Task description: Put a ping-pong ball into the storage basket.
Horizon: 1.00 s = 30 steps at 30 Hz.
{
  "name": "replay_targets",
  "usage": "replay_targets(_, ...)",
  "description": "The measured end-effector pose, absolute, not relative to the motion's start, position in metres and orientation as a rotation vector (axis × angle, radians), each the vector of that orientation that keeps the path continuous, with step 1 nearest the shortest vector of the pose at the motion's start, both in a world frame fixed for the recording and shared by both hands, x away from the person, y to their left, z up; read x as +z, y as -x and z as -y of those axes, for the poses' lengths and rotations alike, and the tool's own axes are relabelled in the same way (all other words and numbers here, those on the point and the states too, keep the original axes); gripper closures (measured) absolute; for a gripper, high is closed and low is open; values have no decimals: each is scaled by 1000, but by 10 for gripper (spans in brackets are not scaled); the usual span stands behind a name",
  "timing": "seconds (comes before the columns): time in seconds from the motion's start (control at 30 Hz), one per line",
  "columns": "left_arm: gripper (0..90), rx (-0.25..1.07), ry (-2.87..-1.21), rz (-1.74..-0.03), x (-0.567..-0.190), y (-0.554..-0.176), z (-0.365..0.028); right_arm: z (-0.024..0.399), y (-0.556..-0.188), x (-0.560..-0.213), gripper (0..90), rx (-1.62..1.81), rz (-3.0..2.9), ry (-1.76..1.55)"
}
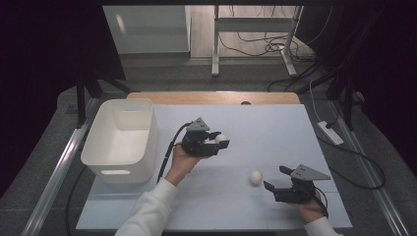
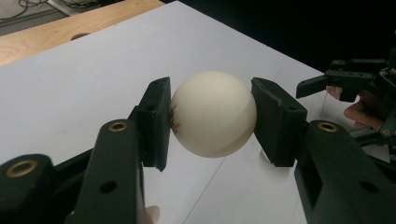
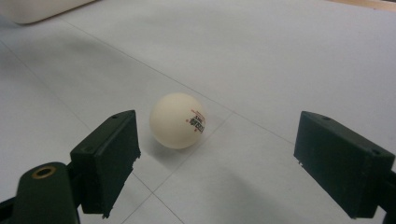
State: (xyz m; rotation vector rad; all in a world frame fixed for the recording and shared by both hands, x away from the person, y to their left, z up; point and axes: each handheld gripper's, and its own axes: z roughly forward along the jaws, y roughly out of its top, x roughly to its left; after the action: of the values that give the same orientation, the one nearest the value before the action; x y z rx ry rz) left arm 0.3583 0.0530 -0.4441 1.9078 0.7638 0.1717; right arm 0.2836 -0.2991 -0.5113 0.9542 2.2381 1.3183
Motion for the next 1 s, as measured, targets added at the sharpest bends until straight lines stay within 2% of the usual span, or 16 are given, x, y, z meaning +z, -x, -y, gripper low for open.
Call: replay_targets(1.0,510,207,-1847,-783,-436,-352,-77,299,-284,-511,139,1311,-2238,-956)
